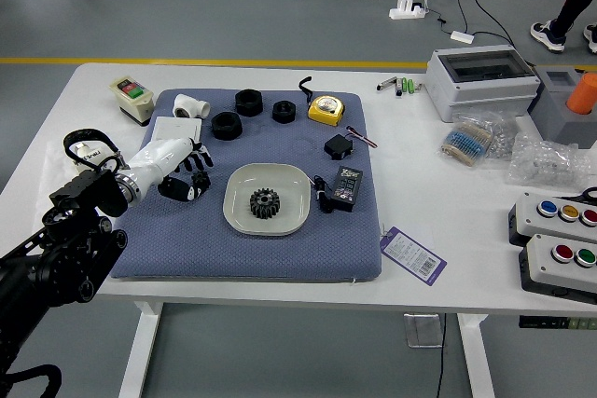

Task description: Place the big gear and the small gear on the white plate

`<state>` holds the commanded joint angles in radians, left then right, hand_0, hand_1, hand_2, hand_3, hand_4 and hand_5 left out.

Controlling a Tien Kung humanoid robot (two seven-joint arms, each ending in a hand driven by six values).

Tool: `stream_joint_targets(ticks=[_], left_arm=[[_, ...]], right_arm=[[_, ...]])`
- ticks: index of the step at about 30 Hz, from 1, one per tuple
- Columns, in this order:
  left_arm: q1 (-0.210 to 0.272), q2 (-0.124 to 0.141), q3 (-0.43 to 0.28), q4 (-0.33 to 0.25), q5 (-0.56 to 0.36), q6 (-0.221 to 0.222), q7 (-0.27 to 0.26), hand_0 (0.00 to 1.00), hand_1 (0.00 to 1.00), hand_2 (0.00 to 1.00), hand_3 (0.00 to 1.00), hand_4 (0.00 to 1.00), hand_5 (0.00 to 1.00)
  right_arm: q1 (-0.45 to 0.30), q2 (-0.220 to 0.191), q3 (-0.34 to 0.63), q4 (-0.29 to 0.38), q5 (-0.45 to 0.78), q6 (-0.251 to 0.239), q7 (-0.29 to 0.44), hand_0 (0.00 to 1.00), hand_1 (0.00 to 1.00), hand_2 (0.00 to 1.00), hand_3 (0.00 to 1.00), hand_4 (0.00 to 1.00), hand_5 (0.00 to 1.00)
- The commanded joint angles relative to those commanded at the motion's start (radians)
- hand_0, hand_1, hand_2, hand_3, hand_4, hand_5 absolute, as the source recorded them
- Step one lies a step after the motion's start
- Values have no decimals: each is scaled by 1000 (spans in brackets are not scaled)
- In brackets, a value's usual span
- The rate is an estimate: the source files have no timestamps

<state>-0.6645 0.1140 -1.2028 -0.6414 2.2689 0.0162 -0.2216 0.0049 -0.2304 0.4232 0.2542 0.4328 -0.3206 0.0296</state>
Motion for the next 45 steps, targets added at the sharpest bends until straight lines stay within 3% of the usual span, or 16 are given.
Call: stream_joint_targets(ticks=[1,17,18,19,23,26,36,38,42,43,45], left_arm=[[0,0,0,1,0,-1,0,335,461,516,564,680,2],[6,7,9,-7,0,-10,-6,300,390,455,535,608,2],[7,9,10,-15,0,-10,-6,300,390,455,535,608,2],[7,10,10,-18,0,-10,-6,283,326,406,488,668,2],[9,14,11,-39,0,-10,-6,283,326,406,488,668,2],[13,20,18,-91,0,-8,-7,281,310,391,479,664,2],[14,20,114,-229,-5,6,-10,283,307,388,475,667,2],[7,17,141,-235,-15,14,-12,283,307,387,478,670,2],[-31,-7,209,-190,-16,28,-14,283,307,387,478,670,2],[-34,-9,213,-186,-16,29,-14,307,366,437,526,605,2],[-41,-18,223,-174,-11,31,-11,307,366,437,526,605,2]], right_arm=[[0,0,0,0,0,0,0,688,707,748,564,790,643],[2,0,1,-1,-3,2,-1,688,705,749,564,790,643],[3,0,1,-1,-3,1,-1,688,705,749,564,790,643],[3,0,1,-1,-3,1,-1,686,707,748,564,790,643],[3,0,1,-1,-3,2,-1,686,707,748,564,790,643],[2,0,1,-2,-3,2,-1,686,707,749,564,790,643],[2,0,-1,-2,-3,2,-1,687,707,749,564,790,643],[2,0,0,-2,-2,1,-1,687,707,748,564,790,643],[2,0,-4,-1,-3,1,-1,687,707,748,564,790,643],[2,0,-4,-1,-4,1,-1,688,707,748,564,790,642],[1,0,-5,-1,-1,1,-1,688,707,748,564,790,642]])
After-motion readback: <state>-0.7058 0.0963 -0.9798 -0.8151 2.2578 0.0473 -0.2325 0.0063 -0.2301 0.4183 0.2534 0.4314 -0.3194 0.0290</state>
